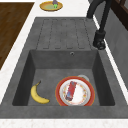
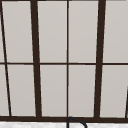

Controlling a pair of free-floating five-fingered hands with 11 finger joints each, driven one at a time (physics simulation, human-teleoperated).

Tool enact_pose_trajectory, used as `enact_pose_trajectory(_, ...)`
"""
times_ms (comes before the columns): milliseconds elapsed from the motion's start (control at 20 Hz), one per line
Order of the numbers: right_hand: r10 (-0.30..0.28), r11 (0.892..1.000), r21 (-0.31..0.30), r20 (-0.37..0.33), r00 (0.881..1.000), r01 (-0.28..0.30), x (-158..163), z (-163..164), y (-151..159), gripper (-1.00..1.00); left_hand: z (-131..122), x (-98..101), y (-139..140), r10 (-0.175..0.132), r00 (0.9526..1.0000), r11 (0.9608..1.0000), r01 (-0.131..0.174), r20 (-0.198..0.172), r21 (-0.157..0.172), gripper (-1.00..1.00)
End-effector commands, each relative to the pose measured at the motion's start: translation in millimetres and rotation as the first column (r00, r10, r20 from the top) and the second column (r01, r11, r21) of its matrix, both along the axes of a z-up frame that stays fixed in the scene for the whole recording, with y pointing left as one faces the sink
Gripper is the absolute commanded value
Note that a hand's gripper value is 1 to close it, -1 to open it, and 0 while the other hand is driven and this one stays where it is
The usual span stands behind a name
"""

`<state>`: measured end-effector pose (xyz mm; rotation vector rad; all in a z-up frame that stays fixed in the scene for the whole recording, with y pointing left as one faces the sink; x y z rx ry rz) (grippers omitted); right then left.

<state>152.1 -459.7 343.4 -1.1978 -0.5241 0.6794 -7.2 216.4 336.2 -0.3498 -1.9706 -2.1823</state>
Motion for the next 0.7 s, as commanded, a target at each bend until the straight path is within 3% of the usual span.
enact_pose_trajectory(0, -0.12, 0.993, 0.005, 0.0, 0.993, 0.12, 0.0, -4.4, -6.7, -1.0, 0.0, 0.0, 0.0, 0.0, 1.0, 1.0, 0.0, 0.0, 0.0, 0.0)
enact_pose_trajectory(150, -0.176, 0.984, -0.005, -0.024, 0.984, 0.176, -1.6, -10.3, -17.3, -1.0, 0.0, 0.0, 0.0, 0.0, 1.0, 1.0, 0.0, 0.0, 0.0, 0.0)
enact_pose_trajectory(350, -0.163, 0.987, -0.016, -0.045, 0.986, 0.163, -3.8, -23.9, -45.0, -1.0, 0.0, 0.0, 0.0, 0.0, 1.0, 1.0, 0.0, 0.0, 0.0, 0.0)
enact_pose_trajectory(450, -0.128, 0.991, 0.02, -0.053, 0.99, 0.129, -4.3, -31.5, -59.8, -1.0, 0.0, 0.0, 0.0, 0.0, 1.0, 1.0, 0.0, 0.0, 0.0, 0.0)
enact_pose_trajectory(650, -0.143, 0.988, 0.048, -0.051, 0.988, 0.145, -3.5, -47.4, -80.6, -1.0, 0.0, 0.0, 0.0, 0.0, 1.0, 1.0, 0.0, 0.0, 0.0, 0.0)
